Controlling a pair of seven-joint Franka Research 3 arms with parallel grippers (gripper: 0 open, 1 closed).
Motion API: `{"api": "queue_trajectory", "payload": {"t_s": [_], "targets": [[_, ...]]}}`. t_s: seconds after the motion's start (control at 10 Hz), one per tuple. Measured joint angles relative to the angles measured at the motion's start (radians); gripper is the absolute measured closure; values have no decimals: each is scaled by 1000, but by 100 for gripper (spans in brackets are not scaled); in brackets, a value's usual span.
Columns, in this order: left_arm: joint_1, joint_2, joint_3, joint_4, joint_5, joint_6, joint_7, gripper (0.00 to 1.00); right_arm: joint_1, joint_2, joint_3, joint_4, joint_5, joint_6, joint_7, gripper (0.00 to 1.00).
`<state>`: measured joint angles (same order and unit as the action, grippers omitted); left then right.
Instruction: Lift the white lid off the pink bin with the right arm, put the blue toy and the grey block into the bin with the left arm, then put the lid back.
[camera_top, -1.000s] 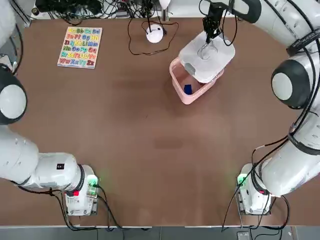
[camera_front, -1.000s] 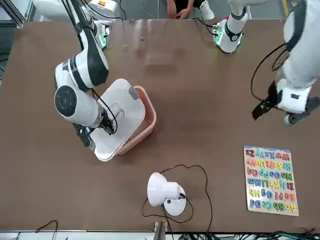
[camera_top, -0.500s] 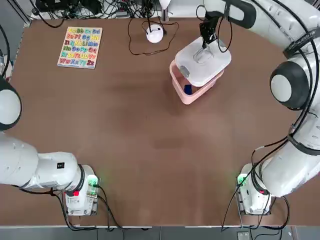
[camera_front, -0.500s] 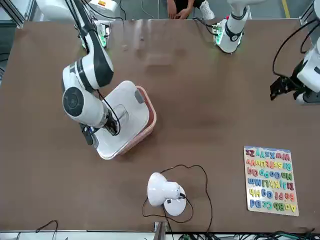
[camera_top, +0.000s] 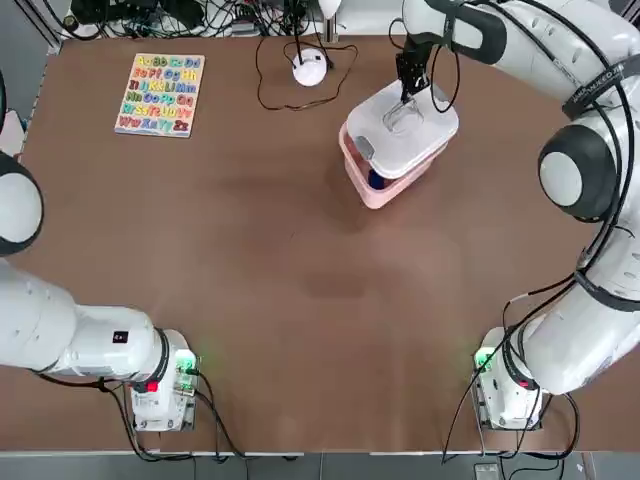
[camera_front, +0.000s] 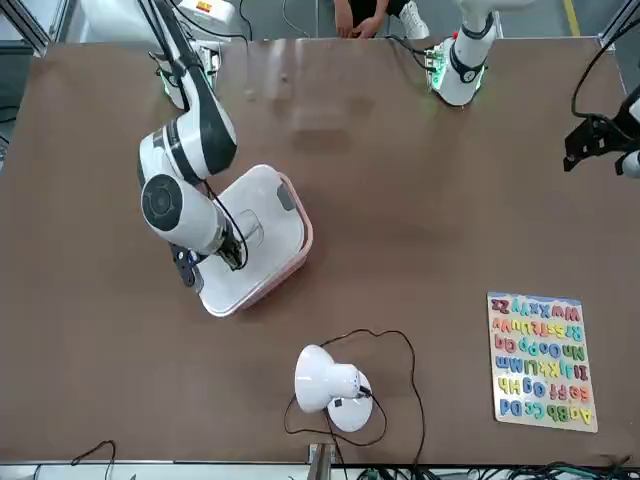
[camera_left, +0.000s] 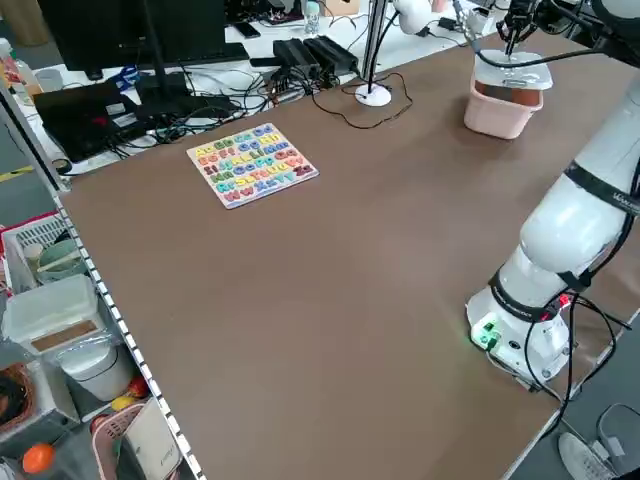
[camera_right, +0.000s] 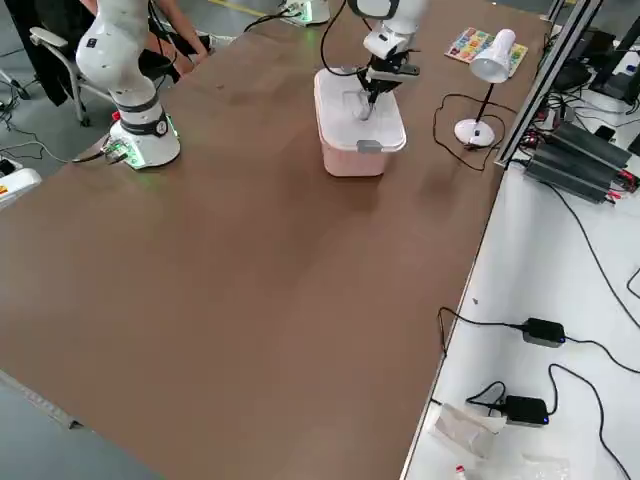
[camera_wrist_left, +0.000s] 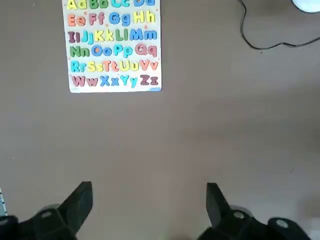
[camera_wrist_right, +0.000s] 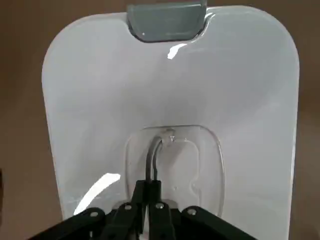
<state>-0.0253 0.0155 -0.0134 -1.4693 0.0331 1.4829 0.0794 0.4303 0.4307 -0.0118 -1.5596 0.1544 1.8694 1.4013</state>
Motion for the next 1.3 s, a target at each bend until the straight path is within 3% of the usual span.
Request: {"api": "queue_trajectory", "payload": {"t_s": [0.2,1.3], "targets": [[31,4,-35,2,-61,1,-1,0,11,0,1,-19,6,35,40,93],[43,27,-37,3,-66,17,-19,0,62,0,-2,-73,4,43,113,93]]}}
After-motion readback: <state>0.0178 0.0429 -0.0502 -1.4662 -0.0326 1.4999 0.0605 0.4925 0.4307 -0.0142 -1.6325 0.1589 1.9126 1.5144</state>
